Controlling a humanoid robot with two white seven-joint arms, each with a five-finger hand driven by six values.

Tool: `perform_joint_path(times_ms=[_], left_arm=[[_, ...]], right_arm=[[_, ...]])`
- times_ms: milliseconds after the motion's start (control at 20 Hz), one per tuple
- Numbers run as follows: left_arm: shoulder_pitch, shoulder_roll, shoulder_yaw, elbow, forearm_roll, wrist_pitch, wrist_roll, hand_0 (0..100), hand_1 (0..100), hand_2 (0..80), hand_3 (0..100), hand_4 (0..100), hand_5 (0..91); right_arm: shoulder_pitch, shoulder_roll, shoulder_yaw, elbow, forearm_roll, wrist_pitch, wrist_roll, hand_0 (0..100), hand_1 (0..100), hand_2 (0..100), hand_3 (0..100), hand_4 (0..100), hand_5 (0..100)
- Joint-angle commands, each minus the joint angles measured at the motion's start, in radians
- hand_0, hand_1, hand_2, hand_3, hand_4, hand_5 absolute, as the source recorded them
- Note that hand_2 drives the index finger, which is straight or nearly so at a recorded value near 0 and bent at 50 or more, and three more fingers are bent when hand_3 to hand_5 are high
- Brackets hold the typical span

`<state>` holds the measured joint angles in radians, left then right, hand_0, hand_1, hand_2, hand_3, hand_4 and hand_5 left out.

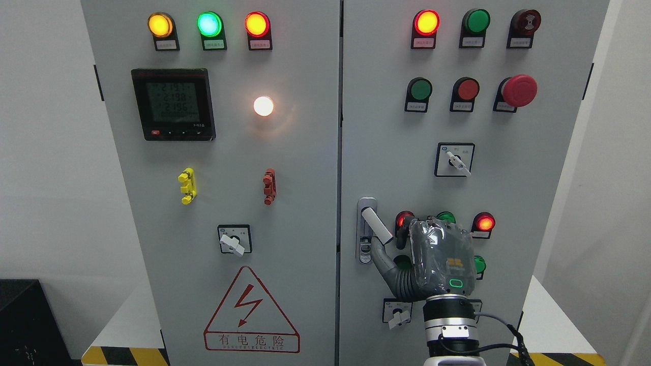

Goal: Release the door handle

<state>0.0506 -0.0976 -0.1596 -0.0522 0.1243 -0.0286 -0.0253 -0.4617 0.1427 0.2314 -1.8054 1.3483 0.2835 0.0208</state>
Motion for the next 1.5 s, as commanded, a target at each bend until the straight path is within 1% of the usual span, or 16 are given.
perform_joint_path(times_ms=[0, 1453], left_arm=[[0.0, 0.001, 0.0, 0.0, 0.0, 0.001, -0.001, 0, 0, 4.2, 11, 0, 0.0], [0.0, -0.001, 0.0, 0.0, 0.0, 0.001, -0.001, 0, 0, 4.3, 10, 0, 0.0]], right_arm=[[0.0, 0.0, -0.004, -0.003, 0.0, 0.0, 0.001, 43, 42, 73, 100, 78, 70], [0.0, -0.002, -0.012, -0.015, 0.0, 0.002, 0.001, 46, 41, 73, 100, 79, 71]])
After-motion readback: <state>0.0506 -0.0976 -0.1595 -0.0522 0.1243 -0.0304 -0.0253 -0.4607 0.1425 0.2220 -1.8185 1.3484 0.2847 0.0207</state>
